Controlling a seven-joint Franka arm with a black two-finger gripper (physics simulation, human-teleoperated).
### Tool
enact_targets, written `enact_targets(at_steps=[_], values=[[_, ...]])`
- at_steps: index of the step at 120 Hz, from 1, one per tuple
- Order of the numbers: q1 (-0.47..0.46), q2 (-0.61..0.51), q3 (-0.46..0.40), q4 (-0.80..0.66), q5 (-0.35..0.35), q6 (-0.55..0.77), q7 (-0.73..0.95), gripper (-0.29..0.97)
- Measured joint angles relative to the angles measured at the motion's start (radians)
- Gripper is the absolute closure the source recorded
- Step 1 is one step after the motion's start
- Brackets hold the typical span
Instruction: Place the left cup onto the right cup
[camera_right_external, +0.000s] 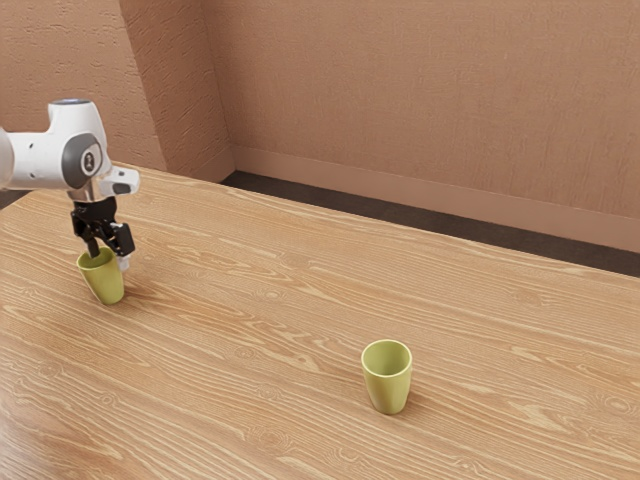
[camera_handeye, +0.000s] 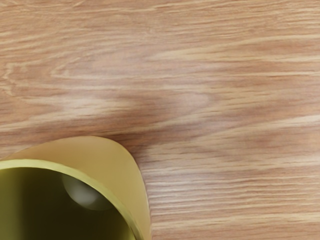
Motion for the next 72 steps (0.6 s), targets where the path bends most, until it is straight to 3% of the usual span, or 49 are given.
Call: enact_targets(at_steps=[72], values=[[-0.009, 0.016, 0.0, 0.003, -0.005, 0.0, 0.0, 0.16]])
